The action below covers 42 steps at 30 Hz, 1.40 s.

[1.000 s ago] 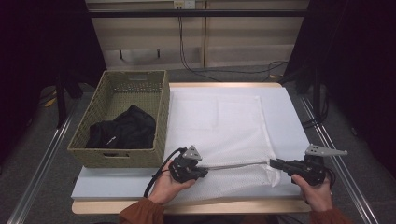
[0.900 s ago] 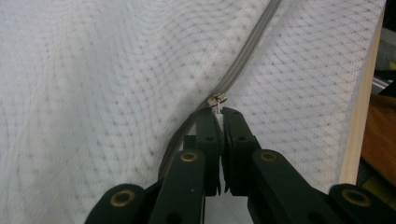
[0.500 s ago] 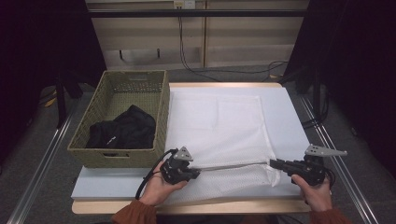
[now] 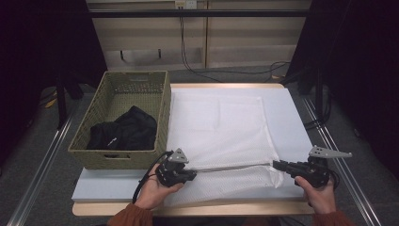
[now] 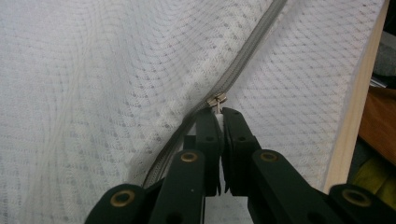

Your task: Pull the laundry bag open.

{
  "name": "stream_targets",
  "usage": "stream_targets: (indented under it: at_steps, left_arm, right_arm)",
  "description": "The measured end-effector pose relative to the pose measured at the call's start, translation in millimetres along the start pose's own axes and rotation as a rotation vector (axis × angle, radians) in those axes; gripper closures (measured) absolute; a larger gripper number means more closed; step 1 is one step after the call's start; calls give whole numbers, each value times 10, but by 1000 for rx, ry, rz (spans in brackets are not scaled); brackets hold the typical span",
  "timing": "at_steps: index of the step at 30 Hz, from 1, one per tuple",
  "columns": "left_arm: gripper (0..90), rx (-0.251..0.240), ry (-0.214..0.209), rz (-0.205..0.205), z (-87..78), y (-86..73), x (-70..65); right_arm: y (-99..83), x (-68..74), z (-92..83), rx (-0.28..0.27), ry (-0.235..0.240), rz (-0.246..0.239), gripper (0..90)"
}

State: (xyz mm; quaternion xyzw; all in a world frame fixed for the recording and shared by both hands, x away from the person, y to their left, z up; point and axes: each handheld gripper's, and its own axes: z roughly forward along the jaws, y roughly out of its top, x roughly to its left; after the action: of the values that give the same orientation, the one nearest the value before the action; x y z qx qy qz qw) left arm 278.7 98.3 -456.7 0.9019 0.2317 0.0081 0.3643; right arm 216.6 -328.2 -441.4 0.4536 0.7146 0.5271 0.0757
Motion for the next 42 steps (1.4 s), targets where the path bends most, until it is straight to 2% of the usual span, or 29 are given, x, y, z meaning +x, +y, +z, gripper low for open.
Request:
stream_targets:
  at_steps: [4,5,17,20,24,27,28,29,36,38,42]
  left_arm:
    - [867,-12,-2,-15,-8,-29,6]
    - [867,3,2,-5,-26,-33,18]
    - [867,-11,6,-17,-41,-40,14]
    - [867,-10,9,-8,-77,-55,19]
    - [867,-9,25,-26,-126,-88,33]
    - [867,-13,29,-6,-185,-99,-19]
    - [867,-24,14,-17,-194,-112,-7]
    - [867,-24,14,-10,-198,-117,8]
    - [868,-22,26,-33,-221,-148,51]
    - [868,-14,39,-26,-236,-155,55]
    - [867,-16,29,-30,-240,-168,54]
  right_arm:
    - [-1,-5,-7,0,-1,2,870]
    - [0,-3,-8,-3,-3,2,870]
    - [-5,-11,-8,1,-11,-4,870]
    - [-5,-11,-10,0,-12,-3,870]
    - [-6,-14,-9,-2,-12,-2,870]
    - [-4,-17,-16,-2,-11,5,870]
    - [-4,-19,-17,-3,-7,7,870]
    - [-4,-18,-13,-1,-7,6,870]
    - [0,-14,-12,-2,-2,6,870]
    - [-7,-14,-11,0,-3,11,870]
    - [-15,-14,-12,-1,-7,9,870]
